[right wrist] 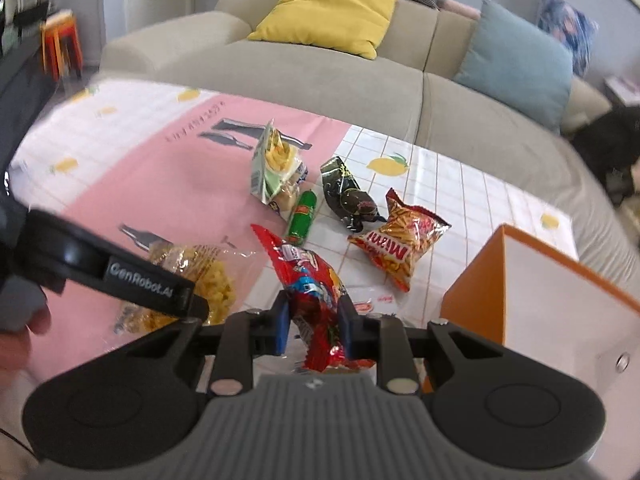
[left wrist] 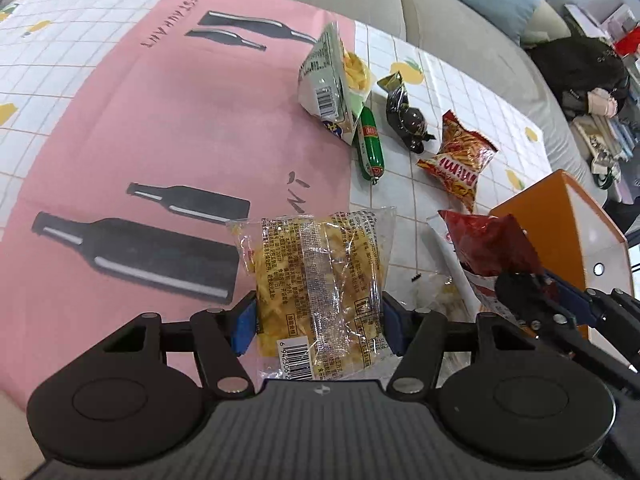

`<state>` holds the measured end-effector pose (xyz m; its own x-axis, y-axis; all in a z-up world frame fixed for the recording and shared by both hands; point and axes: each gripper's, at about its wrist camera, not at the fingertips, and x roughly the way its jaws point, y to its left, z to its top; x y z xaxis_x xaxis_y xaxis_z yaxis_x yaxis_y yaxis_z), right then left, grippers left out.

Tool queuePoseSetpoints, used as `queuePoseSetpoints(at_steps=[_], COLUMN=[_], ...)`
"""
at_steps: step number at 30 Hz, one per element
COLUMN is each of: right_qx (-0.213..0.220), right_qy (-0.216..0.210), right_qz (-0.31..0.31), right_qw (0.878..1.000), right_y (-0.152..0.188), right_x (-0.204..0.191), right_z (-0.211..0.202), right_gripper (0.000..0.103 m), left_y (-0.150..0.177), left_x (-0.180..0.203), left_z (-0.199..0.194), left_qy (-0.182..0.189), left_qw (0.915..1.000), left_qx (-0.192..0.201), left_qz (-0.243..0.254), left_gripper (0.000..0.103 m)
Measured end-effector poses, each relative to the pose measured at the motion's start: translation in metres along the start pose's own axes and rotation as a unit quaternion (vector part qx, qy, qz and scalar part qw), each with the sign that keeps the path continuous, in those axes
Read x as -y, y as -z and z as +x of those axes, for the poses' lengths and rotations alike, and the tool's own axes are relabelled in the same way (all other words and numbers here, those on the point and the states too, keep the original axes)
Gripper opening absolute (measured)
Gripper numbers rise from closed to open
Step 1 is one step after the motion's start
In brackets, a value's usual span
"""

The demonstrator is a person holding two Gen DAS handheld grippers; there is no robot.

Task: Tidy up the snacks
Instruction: 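Carry the cracker bag and red bag over the box and lower them in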

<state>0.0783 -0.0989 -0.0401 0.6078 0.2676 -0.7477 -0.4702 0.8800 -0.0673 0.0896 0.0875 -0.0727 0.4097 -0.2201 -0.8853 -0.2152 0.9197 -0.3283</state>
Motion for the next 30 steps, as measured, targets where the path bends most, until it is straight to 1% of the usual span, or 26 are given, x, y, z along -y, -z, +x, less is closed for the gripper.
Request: queuePoseSetpoints(at_steps=[4, 9, 14, 18, 21, 26, 30], right_qx=[0.009, 0.024, 0.04, 0.049, 0.051, 0.048, 0.039], right_qy=[-0.02, -0.042, -0.051, -0.045, -0.03, -0.002, 0.027], right_qz=[0.019, 0.037, 0.054, 0.067, 0.077, 0.098, 0.112], right_qw=[1.0, 0.998, 0.996, 0.996, 0.995, 0.994, 0.993], right_y=[-0.003, -0.003, -0.006, -0.008, -0.009, -0.005, 0.003], right_x=[0.005, 0.011, 0.027, 0.045, 0.062, 0.096, 0.124], right_z=[-0.023, -0.054, -0.084, -0.106, -0.117, -0.132, -0.137], right_gripper=[0.022, 0.022, 0.022, 0.022, 0.021, 0.021, 0.021], left_y=[0.004, 0.005, 0.004, 0.002, 0.001, -0.003, -0.006], left_x=[0.006, 0.021, 0.047, 0.074, 0.095, 0.138, 0.174], left_z=[-0.018, -0.038, -0.059, -0.07, -0.074, -0.077, -0.073], left_qy=[0.014, 0.028, 0.049, 0.067, 0.078, 0.102, 0.122], left_qw=[0.9998, 0.9991, 0.9969, 0.994, 0.9909, 0.9827, 0.9747], left_qx=[0.011, 0.028, 0.043, 0.046, 0.049, 0.052, 0.046], left_qz=[0.0, 0.015, 0.044, 0.073, 0.099, 0.145, 0.182], left_gripper=[0.07, 0.07, 0.07, 0.07, 0.07, 0.07, 0.07])
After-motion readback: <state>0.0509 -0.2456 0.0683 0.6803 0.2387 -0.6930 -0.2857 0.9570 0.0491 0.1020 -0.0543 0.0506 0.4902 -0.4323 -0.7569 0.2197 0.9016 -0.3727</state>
